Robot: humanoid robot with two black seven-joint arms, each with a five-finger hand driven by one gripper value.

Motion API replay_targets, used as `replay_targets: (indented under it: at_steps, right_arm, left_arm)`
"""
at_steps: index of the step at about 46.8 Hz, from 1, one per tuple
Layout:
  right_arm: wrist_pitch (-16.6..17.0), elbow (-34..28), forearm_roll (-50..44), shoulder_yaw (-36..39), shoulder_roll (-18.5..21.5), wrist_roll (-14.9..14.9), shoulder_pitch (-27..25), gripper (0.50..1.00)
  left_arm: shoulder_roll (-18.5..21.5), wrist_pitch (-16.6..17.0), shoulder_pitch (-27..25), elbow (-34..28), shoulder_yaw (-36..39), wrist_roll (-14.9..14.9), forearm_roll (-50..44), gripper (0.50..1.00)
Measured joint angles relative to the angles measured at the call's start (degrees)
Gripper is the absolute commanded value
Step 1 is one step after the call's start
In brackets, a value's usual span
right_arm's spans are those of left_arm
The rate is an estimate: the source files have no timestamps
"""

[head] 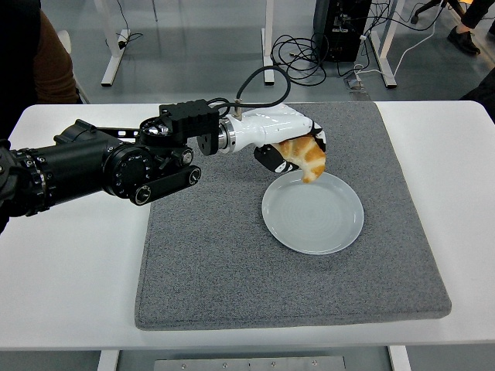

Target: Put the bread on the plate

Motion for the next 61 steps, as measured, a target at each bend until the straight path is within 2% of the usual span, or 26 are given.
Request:
replay_targets:
  at_steps: [16, 26, 45, 61]
  right_arm:
    - [0.0, 0.0, 0.0, 0.0, 0.0, 0.0, 0.0, 1.0]
    - [0.0, 0.0, 0.0, 0.0, 0.0, 0.0, 0.0, 1.0]
    - [0.0, 0.0, 0.0, 0.0, 0.0, 0.0, 0.0, 1.0]
    - [0.0, 0.0, 0.0, 0.0, 0.0, 0.0, 0.0, 1.0]
  left_arm:
    - [0.0, 1.3, 2.8, 0.8, 0.2, -0.7, 0.0, 0.5]
    - [0.0, 1.3, 2.8, 0.5, 3.1, -5.0, 0.0, 0.5]
    - [0.0, 1.3, 2.8, 0.4, 6.1, -10.3, 0.2, 0.5]
    - [0.0, 1.2, 2.8, -0.2, 5.8, -10.5, -0.9, 0.5]
